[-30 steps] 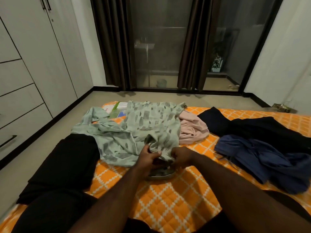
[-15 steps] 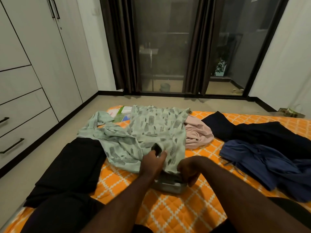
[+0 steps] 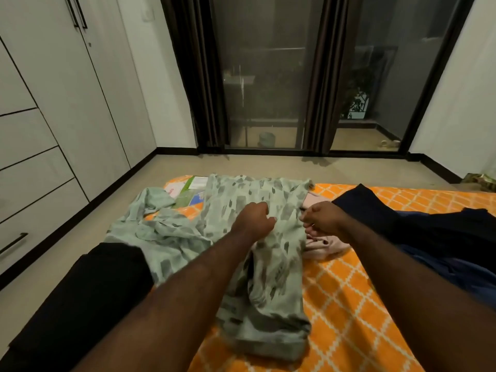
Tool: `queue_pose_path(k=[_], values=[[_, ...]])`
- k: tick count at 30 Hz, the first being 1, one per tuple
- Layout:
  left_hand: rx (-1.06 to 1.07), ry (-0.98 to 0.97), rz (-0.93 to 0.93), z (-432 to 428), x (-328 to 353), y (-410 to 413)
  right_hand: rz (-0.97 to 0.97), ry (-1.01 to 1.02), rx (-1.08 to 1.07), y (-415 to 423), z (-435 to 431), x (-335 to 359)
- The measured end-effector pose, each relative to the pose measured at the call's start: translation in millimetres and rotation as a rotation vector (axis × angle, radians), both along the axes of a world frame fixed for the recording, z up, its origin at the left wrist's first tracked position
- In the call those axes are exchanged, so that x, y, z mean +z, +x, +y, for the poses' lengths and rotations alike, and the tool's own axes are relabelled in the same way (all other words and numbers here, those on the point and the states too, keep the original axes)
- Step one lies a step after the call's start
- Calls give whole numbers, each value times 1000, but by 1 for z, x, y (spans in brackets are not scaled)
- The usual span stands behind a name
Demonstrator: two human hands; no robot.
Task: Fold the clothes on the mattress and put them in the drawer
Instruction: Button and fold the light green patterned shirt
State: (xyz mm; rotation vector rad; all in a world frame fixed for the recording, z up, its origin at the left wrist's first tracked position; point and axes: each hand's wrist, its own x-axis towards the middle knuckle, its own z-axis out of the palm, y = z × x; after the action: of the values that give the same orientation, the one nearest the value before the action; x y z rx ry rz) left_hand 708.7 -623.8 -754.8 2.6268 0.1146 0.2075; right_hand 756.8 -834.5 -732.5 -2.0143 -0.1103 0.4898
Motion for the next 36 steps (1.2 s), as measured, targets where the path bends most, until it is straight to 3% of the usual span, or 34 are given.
queue_pose_path(k=[4,9,14,16,18,23,26,28,30,32,33,35,36], values=[[14,-67,152,-13,-12,54,47,146,-145,54,21,-12],[52,-144,228,-27,-27,95,-13,54,-225,113,39,-43],[14,-161,-3,-33,-28,90,-82,-65,-321,133,43,-66],[-37,-52,-97,-38,-24,80,-216,-171,-464,142,44,-72],[-115,133,-165,-44,-20,72,-284,-152,-620,144,45,-71],[-316,402,-385,-54,-24,67,-195,-124,-602,139,50,-54],[-316,393,-432,-51,-27,72,-22,-66,-571,139,53,-51],[-263,241,-368,-47,-23,72,83,-97,-541,156,50,-53],[-177,47,-217,-41,-17,74,151,246,-713,179,45,-60],[-107,-131,-58,-32,-12,80,213,356,-715,203,48,-65],[-105,-173,20,-28,-9,82,166,264,-664,204,54,-56],[-134,-180,138,-16,-4,87,-59,-140,-521,198,71,-33],[-139,-202,179,-9,-3,88,-108,-150,-539,197,78,-23]])
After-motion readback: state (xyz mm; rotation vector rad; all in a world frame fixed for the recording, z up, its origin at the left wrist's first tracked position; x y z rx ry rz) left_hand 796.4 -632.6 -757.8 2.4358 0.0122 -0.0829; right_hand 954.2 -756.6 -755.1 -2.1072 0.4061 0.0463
